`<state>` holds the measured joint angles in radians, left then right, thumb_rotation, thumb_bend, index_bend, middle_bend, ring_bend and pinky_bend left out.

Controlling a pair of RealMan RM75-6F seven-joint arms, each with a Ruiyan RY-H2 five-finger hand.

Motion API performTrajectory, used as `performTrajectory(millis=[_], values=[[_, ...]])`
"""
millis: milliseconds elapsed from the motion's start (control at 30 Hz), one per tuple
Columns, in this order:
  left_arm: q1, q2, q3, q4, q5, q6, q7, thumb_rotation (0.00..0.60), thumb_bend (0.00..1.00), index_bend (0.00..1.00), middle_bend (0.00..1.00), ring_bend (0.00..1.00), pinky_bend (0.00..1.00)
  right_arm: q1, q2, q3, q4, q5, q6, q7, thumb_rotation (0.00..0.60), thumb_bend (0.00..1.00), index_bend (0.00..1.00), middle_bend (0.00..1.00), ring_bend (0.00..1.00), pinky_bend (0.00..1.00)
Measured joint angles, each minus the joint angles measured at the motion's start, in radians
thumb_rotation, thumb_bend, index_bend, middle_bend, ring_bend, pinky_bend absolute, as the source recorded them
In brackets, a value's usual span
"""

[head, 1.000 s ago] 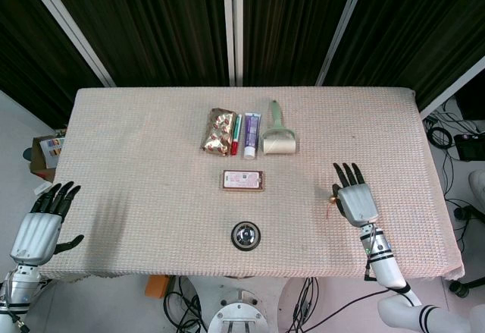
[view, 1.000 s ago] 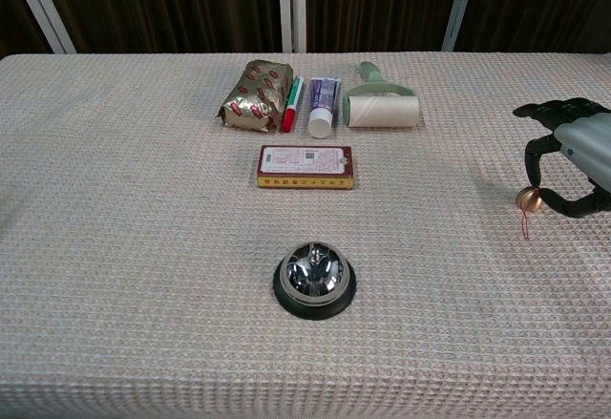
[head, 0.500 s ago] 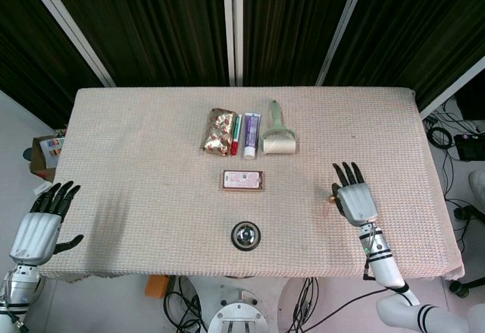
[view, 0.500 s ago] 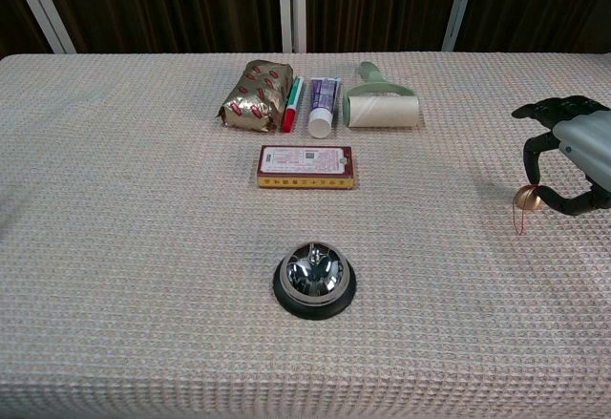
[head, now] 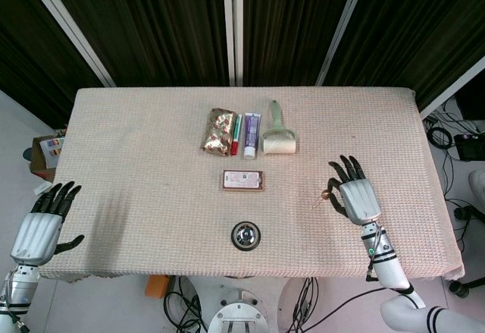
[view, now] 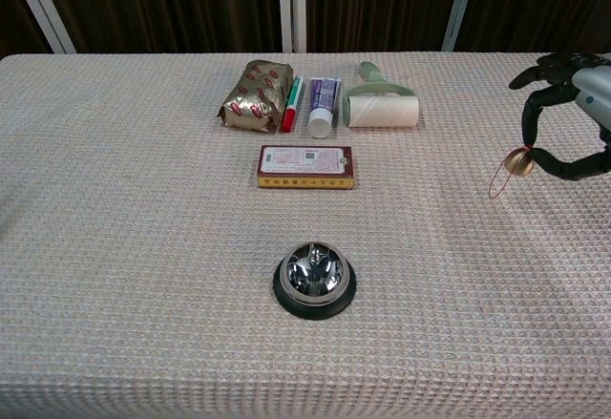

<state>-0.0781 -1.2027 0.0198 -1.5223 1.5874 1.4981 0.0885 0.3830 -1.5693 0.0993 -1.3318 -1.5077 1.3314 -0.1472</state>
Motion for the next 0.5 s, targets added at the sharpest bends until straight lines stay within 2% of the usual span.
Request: performTrajectory(millis=[67, 167, 267, 367, 500], values=[[-0.001, -0.002, 0.001, 0.003, 0.000, -0.002, -0.001, 0.600, 0.10, 0.08, 0.06, 0.04, 0.17, -0.001, -0.001, 0.004, -0.004, -0.017, 0.028, 0.003, 0.600, 0.36, 0.76, 0.19, 0.00, 0.00], [-0.002, -0.004, 0.001, 0.005, -0.001, -0.007, -0.001, 0.600, 0.10, 0.08, 0.06, 0.04, 0.17, -0.006, -0.004, 0.006, 0.058, -0.015, 0.040, -0.062, 0.600, 0.45, 0.76, 0.19, 0.00, 0.00], [-0.004, -0.005, 0.002, 0.004, -0.001, -0.009, 0.001, 0.600, 0.10, 0.08, 0.06, 0.04, 0.17, -0.009, -0.002, 0.000, 0.118, -0.027, 0.039, -0.133, 0.600, 0.42, 0.78, 0.18, 0.00, 0.00], [-0.003, -0.003, 0.002, 0.003, 0.000, -0.007, 0.003, 0.600, 0.10, 0.08, 0.06, 0.04, 0.17, -0.014, -0.015, -0.007, 0.115, -0.057, 0.061, -0.195, 0.600, 0.47, 0.79, 0.17, 0.00, 0.00], [-0.001, -0.003, 0.001, 0.007, -0.008, -0.008, -0.002, 0.600, 0.10, 0.08, 0.06, 0.04, 0.17, -0.015, -0.014, -0.010, 0.091, -0.024, 0.040, -0.204, 0.600, 0.46, 0.80, 0.17, 0.00, 0.00]])
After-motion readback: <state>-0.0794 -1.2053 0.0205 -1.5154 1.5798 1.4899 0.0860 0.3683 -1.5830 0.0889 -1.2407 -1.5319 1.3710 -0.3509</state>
